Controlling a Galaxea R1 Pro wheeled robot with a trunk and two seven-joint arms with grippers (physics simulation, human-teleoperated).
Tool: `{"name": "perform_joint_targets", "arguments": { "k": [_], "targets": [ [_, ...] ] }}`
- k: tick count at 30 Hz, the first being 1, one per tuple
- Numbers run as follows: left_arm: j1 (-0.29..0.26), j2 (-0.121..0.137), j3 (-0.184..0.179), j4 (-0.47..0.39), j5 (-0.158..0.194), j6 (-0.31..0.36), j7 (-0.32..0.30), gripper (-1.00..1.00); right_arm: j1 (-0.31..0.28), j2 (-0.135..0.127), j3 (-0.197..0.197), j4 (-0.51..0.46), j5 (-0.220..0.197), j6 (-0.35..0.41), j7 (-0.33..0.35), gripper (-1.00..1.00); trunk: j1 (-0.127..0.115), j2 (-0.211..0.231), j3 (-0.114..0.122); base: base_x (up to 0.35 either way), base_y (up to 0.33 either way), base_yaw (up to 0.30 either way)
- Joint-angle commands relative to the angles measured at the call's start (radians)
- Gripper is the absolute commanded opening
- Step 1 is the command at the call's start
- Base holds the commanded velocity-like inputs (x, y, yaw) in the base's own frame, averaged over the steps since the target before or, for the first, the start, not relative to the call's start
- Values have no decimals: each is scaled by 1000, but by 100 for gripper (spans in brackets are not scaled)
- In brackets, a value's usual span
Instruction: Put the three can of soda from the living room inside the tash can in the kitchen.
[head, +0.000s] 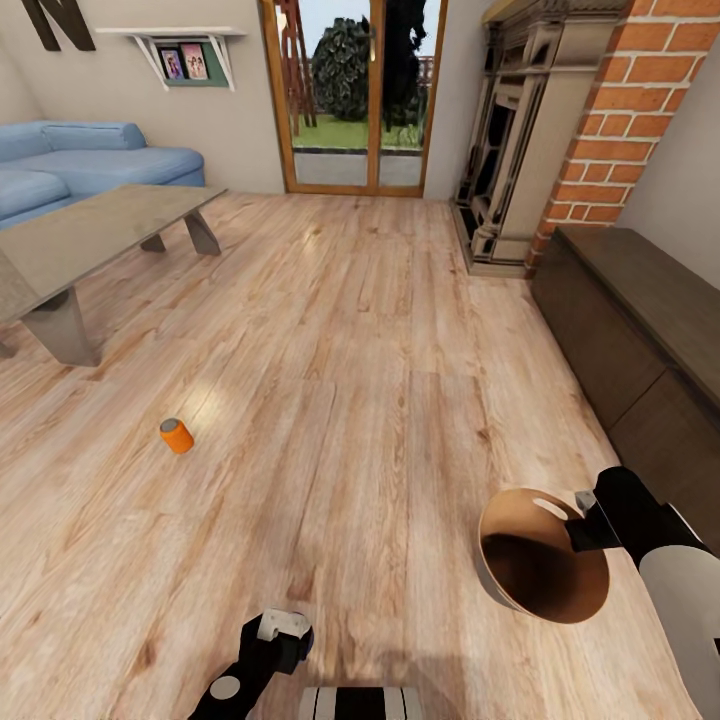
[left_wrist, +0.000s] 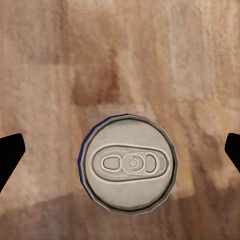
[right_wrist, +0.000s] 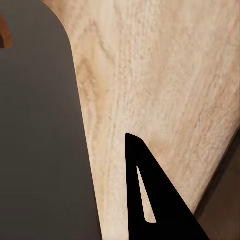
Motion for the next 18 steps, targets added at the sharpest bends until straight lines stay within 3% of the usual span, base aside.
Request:
{"name": "perform_joint_targets", "arguments": {
  "k": [1,7,18],
  "targets": [
    [0,0,0,0,0,0,0,100,0,0,0,0,-12,3,0,-100,0,0,0,0,0,0],
    [0,0,0,0,1,1,0,100,0,0,0,0,-12,3,0,-100,0,0,0,0,0,0],
    [0,-1,0,-1,1,1,-1,100,1,0,0,0,-12,3,1,-100,5,-3,-42,0,0,0]
  ]
}}
